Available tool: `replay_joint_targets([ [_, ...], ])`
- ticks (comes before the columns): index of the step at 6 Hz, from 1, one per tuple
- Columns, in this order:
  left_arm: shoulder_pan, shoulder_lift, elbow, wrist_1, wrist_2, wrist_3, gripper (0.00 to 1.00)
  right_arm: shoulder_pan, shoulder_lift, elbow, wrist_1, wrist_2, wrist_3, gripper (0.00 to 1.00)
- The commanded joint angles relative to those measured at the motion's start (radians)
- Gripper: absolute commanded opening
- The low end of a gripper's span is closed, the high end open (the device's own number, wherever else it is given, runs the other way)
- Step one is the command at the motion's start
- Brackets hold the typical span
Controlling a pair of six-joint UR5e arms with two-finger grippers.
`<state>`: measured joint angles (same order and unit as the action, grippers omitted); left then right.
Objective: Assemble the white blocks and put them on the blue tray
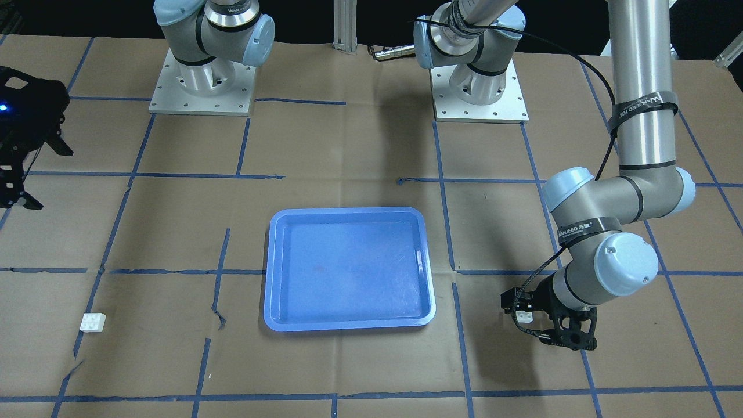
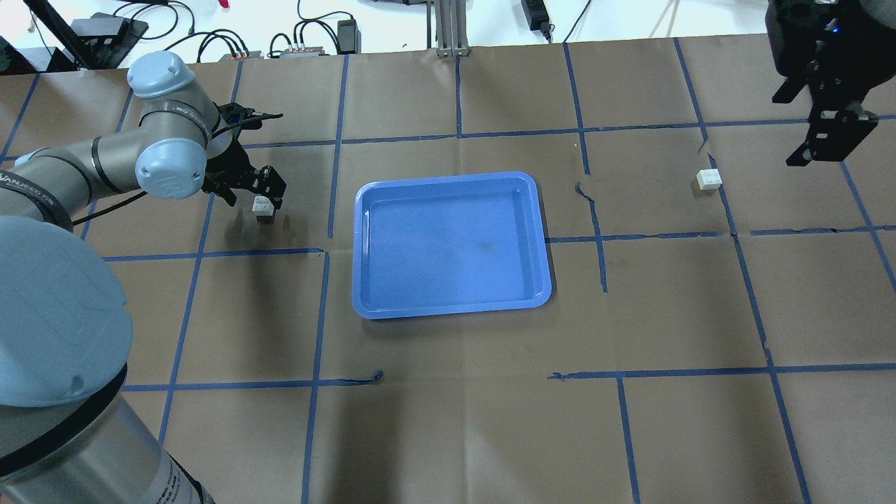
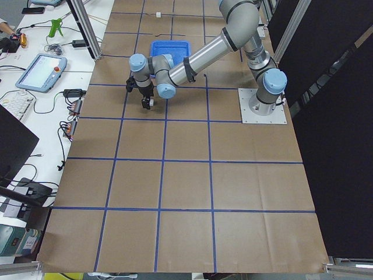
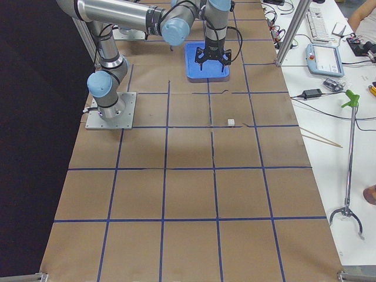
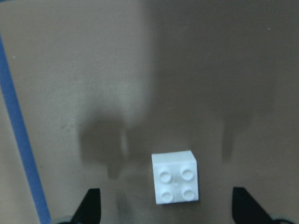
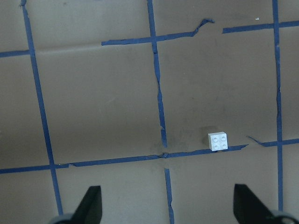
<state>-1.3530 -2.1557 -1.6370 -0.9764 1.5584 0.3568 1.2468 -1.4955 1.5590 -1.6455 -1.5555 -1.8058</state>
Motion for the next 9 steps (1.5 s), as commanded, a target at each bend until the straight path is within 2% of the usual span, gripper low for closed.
replay_joint_targets([
  [1, 0.0, -0.003, -0.007, 0.016, -0.001, 0.001, 0.75, -0.03, 0.105, -0.013, -0.043, 0.008, -0.087, 1.0],
  [2, 0.0, -0.001, -0.004, 0.016, -0.001, -0.001, 0.4, -0.032, 0.133, -0.052, -0.046, 0.074, -0.093, 1.0],
  [3, 0.0, 0.01, -0.004, 0.015, -0.001, -0.002, 0.19, -0.062, 0.186, -0.113, -0.045, 0.109, -0.122, 1.0],
  [4, 0.0, 0.019, 0.005, 0.013, -0.003, -0.004, 0.15, -0.117, 0.264, -0.158, -0.042, 0.167, -0.218, 1.0],
  [5, -0.017, 0.039, 0.014, 0.002, -0.006, -0.013, 0.14, -0.182, 0.317, -0.187, -0.037, 0.277, -0.248, 1.0],
  [6, -0.075, 0.072, 0.014, 0.002, -0.003, -0.03, 0.14, -0.197, 0.364, -0.18, -0.042, 0.357, -0.285, 1.0],
  [7, -0.136, 0.071, 0.005, 0.002, 0.002, -0.012, 0.14, -0.198, 0.41, -0.175, -0.045, 0.38, -0.378, 1.0],
  [9, -0.257, 0.089, -0.007, 0.002, -0.004, 0.243, 0.15, -0.199, 0.49, -0.175, -0.045, 0.4, -0.473, 1.0],
])
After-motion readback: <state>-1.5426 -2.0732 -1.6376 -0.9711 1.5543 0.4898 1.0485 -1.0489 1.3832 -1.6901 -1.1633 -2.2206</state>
